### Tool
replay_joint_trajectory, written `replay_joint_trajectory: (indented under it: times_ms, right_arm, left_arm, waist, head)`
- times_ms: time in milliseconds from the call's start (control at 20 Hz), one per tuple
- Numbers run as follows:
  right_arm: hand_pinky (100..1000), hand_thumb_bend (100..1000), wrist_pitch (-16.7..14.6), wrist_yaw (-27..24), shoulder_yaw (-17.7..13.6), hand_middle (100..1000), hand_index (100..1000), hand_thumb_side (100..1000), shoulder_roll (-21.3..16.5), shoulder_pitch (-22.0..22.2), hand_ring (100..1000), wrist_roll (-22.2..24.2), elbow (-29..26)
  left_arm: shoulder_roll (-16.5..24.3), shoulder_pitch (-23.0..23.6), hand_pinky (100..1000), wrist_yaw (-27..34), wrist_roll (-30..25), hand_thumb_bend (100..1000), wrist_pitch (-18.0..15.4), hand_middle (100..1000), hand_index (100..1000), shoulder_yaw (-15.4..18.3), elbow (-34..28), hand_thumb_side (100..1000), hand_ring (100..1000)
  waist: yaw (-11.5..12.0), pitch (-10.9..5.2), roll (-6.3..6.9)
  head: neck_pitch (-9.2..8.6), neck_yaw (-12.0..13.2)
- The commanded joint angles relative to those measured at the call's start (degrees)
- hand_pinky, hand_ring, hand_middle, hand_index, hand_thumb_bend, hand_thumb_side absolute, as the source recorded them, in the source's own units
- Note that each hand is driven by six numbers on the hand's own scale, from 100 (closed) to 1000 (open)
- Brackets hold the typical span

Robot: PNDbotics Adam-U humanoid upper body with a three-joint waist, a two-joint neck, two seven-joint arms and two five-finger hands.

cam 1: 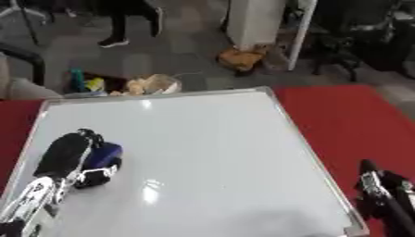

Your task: Wipe the whiteboard clean with a brush.

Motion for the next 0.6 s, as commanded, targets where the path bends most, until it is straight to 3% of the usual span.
replay_joint_trajectory:
  times_ms: [50, 600]
  right_arm:
    - [100, 100, -0.07, -0.09, -0.14, 100, 387, 553, -0.75, -0.47, 100, 0.02, -1.17]
    - [100, 100, -0.04, -0.08, -0.09, 100, 387, 553, -0.75, -0.45, 100, 0.04, -1.23]
  left_arm:
    - [-1.55, 1.07, 547, 0.02, -1.27, 418, -0.9, 471, 548, -2.57, 0.56, 356, 520]
    - [-1.74, 1.5, 548, 0.55, -2.56, 426, -2.18, 472, 549, -4.68, -1.3, 362, 520]
  waist:
    - [-0.19, -0.29, -0.16]
    - [-0.12, -0.29, -0.2]
  head:
    - [-0.37, 0.13]
    - [-0.45, 0.25]
